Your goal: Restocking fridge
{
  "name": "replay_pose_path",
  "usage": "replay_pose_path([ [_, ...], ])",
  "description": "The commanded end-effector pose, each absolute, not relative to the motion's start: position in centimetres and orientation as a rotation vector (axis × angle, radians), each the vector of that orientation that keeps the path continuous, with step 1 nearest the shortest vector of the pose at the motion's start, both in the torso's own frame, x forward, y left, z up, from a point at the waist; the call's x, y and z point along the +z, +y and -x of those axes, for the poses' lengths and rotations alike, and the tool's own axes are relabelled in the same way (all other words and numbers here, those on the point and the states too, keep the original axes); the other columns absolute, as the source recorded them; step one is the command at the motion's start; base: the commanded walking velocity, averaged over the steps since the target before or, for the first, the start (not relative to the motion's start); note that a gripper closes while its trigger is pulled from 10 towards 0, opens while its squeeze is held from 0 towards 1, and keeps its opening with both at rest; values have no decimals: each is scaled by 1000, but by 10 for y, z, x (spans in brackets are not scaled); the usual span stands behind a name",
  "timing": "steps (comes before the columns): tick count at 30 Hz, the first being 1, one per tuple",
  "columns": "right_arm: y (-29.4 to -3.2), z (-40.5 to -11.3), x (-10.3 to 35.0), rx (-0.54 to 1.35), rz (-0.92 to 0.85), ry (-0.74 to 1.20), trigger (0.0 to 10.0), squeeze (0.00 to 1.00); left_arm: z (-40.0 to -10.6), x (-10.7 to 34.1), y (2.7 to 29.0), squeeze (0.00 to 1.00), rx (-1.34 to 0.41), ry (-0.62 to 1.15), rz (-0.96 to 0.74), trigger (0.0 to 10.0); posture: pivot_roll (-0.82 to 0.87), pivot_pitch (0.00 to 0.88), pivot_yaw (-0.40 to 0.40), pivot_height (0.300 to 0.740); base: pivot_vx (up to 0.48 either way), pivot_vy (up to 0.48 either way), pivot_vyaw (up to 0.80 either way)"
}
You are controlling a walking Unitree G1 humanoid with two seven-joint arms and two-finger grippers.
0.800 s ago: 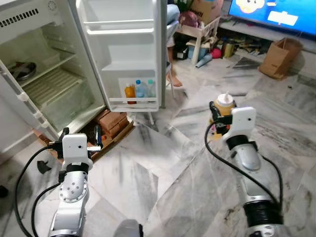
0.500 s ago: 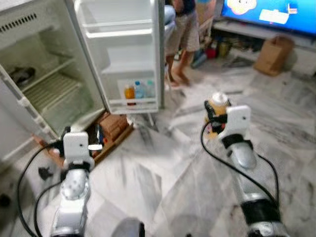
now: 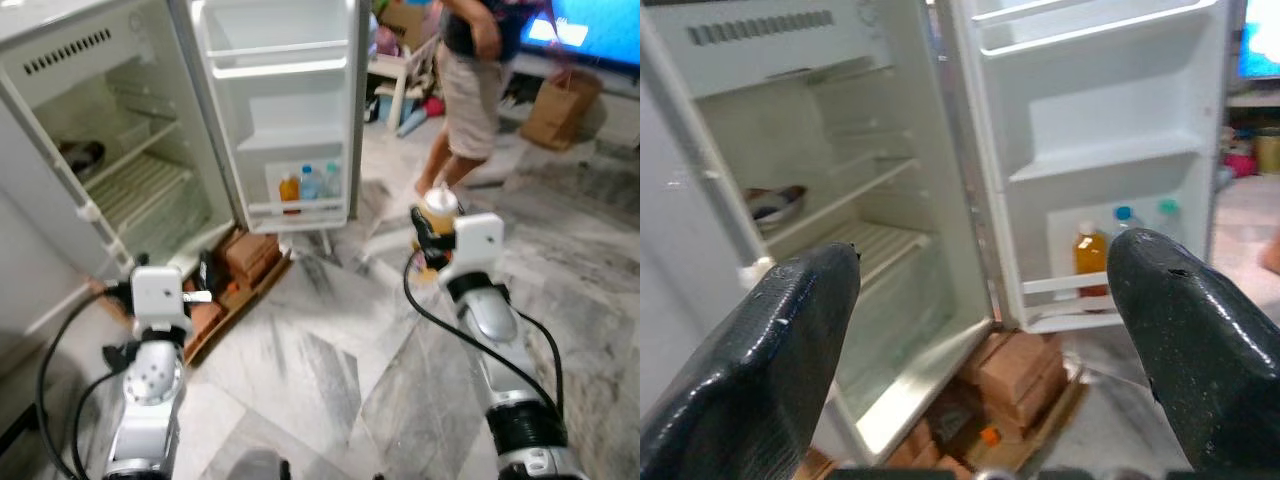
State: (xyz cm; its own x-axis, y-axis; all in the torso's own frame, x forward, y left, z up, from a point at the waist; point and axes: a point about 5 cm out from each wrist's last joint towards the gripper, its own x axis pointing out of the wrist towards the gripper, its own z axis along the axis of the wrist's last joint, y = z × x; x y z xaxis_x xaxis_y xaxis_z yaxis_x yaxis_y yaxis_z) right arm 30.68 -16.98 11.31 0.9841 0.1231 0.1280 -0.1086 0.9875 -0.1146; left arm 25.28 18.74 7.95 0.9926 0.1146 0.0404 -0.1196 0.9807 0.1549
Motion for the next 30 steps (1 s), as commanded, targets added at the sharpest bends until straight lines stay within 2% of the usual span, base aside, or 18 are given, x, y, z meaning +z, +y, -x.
replay_pose_path([
  [1,-159,-311,125,143,96,-192,10000,0,-253,83,195,0,129,-41,-173,10000,126,14,6,740,371,304,0],
  [25,-155,-311,124,171,111,-190,10000,0,-256,83,193,0,131,-33,-161,10000,124,23,9,740,377,296,0],
  [30,-151,-310,123,188,118,-190,10000,0,-256,83,193,0,127,-38,-169,10000,125,24,9,740,335,343,731],
])
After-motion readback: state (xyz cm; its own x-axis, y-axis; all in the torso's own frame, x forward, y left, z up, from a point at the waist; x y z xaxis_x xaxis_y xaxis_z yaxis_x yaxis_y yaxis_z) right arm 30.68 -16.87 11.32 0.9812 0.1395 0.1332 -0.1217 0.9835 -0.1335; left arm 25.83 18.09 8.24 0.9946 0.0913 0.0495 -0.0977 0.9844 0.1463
